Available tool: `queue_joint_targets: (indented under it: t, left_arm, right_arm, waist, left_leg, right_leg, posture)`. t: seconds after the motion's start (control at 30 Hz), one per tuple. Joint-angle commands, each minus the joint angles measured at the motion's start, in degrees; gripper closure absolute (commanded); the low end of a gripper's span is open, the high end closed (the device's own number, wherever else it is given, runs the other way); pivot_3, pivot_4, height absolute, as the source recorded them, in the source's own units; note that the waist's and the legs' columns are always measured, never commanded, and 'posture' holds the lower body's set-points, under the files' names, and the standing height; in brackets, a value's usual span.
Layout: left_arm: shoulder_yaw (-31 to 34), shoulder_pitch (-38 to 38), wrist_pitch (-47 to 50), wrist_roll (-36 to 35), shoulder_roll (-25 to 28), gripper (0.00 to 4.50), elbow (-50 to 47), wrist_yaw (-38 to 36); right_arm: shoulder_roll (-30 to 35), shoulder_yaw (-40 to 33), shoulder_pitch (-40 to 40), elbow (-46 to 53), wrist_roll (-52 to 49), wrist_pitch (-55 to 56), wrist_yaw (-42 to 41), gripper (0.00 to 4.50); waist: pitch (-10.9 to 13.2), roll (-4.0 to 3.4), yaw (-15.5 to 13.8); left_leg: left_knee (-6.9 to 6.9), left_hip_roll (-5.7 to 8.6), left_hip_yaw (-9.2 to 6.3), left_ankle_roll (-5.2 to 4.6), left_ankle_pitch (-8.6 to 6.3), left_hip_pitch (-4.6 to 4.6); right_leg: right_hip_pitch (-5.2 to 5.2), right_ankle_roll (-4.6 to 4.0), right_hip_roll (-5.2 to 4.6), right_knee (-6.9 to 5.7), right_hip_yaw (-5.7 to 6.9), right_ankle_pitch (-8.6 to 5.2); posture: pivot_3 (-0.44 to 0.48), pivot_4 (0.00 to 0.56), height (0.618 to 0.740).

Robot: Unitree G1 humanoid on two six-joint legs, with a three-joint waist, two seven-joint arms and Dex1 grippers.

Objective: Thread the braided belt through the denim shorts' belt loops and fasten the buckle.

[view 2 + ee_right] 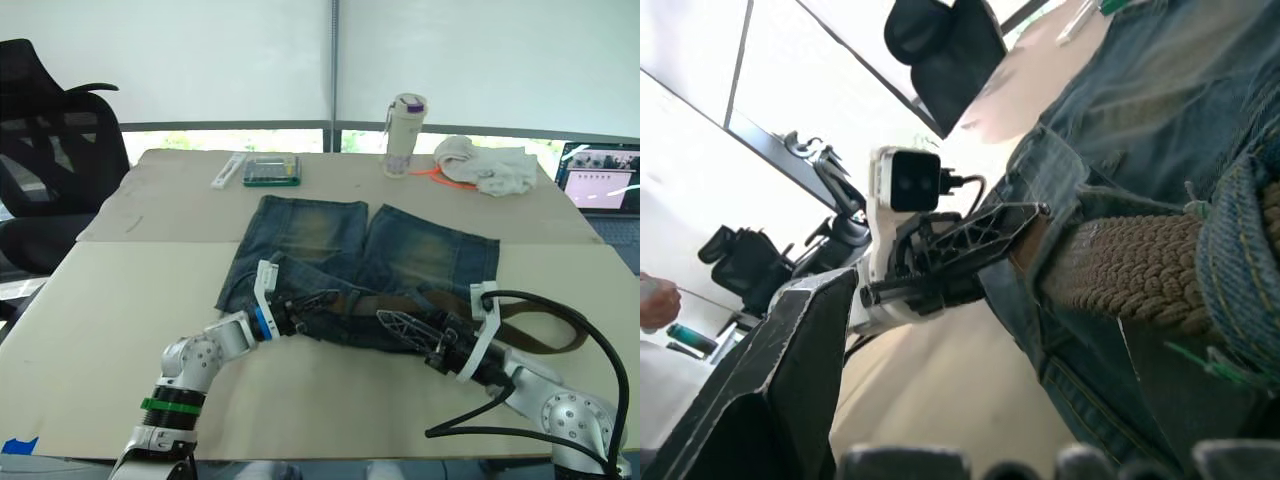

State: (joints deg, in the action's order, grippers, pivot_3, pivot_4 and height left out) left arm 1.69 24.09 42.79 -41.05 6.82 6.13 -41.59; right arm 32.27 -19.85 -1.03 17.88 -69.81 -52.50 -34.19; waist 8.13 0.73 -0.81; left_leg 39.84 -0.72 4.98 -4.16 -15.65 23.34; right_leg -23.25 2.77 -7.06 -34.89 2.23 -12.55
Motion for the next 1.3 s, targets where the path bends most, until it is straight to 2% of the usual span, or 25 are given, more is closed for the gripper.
queue_joint_targets:
  t: [0.03, 0.17, 0.27, 0.37, 0.5, 0.73, 0.9, 1.07, 1.17, 1.3]
  left_arm:
    - [5.5, -0.1, -3.4, -2.6, -0.9, 4.5, -1.2, 1.3]
    - [10.9, 1.7, -6.9, -5.2, -3.6, 4.5, -0.4, 4.5]
    - [11.4, 2.0, -6.8, -5.3, -3.9, 4.5, -0.4, 5.4]
    - [9.7, 1.7, -10.1, -2.4, -4.3, 4.5, -1.5, 5.6]
    - [6.9, 0.4, -11.2, -0.5, -4.7, 4.5, -3.3, 5.3]
    - [4.7, -1.0, -11.7, 0.4, -5.6, 4.5, -4.5, 5.2]
    - [4.4, -0.8, -12.4, 1.1, -5.2, 4.5, -4.2, 5.3]
    - [2.2, -0.5, -15.0, 4.5, -2.5, 4.5, -4.3, 3.6]
    - [-0.1, 1.0, -16.9, 7.1, -0.6, 4.5, -4.3, 1.9]
    - [-1.1, 1.8, -17.7, 8.3, -0.2, 4.5, -4.4, 1.8]
  right_arm:
    - [-2.4, -2.7, -0.3, -2.6, 4.4, 5.1, 4.2, 0.07]
    - [-7.6, -3.3, -2.2, -5.7, 5.5, 7.3, 10.5, 0.07]
    - [-8.6, -3.1, -2.4, -5.7, 6.0, 7.4, 11.3, 0.07]
    - [-11.9, -3.7, -2.3, -5.4, 0.0, 6.0, 12.6, 0.07]
    - [-10.8, -1.6, -0.7, -1.7, -2.9, 3.1, 8.7, 0.07]
    - [-7.4, 6.0, -0.1, 3.1, 1.1, 2.0, 3.7, 0.07]
    - [-9.5, 1.3, -0.4, 2.6, 0.3, 7.9, 2.4, 0.07]
    - [-3.1, -6.2, 2.4, 2.3, 2.8, 9.1, 3.2, 0.07]
    - [4.5, -11.4, 4.9, -1.0, 10.5, 11.3, 3.8, 0.07]
    - [12.7, -9.5, 10.7, -0.9, 20.3, 13.9, -2.3, 0.07]
  waist:
    - [0.0, 0.0, -0.2]
    - [0.0, 0.01, -0.3]
    - [0.0, 0.01, -0.3]
    - [0.0, 0.01, -0.3]
    - [0.0, 0.01, -0.3]
    - [0.0, 0.01, 0.0]
    - [0.0, 0.01, -0.1]
    - [0.0, 0.02, -0.3]
    - [0.0, 0.01, -0.4]
    - [0.0, 0.02, -0.5]
  left_leg:
    - [0.0, 0.02, 0.0, 0.0, 0.0, 0.04]
    - [0.06, 0.03, 0.0, 0.0, 0.01, 0.07]
    - [0.05, 0.05, -0.01, 0.0, 0.0, 0.08]
    - [0.06, 0.07, -0.02, -0.02, -0.01, 0.1]
    - [0.06, 0.07, -0.01, -0.02, -0.01, 0.09]
    - [0.05, 0.04, -0.02, -0.03, -0.01, 0.05]
    - [0.07, 0.05, -0.03, -0.03, -0.01, 0.08]
    - [0.07, 0.08, -0.02, -0.04, -0.02, 0.08]
    - [0.06, 0.08, 0.0, -0.03, -0.01, 0.07]
    - [0.07, 0.11, 0.02, -0.04, -0.02, 0.02]
  right_leg:
    - [-0.03, 0.0, -0.02, -0.01, 0.0, 0.0]
    - [-0.05, 0.0, -0.05, -0.04, 0.0, 0.01]
    - [-0.04, 0.01, -0.05, -0.04, 0.01, 0.01]
    - [-0.03, 0.02, -0.05, -0.03, 0.05, 0.01]
    - [-0.02, 0.02, -0.05, -0.02, 0.05, 0.01]
    - [-0.01, 0.01, -0.02, -0.04, 0.05, 0.0]
    - [-0.01, 0.02, -0.02, -0.02, 0.05, 0.01]
    - [0.0, 0.02, -0.03, -0.02, 0.05, 0.01]
    - [-0.01, 0.02, -0.02, -0.02, 0.05, 0.0]
    - [0.03, 0.03, -0.04, -0.01, 0.02, -0.01]
  posture:
    - [0.0, 0.15, 0.737]
    - [0.0, 0.15, 0.737]
    - [0.0, 0.15, 0.737]
    - [0.0, 0.15, 0.737]
    - [0.0, 0.15, 0.737]
    - [0.0, 0.15, 0.737]
    - [0.0, 0.15, 0.737]
    - [0.0, 0.15, 0.737]
    - [0.0, 0.15, 0.737]
    - [0.0, 0.15, 0.737]
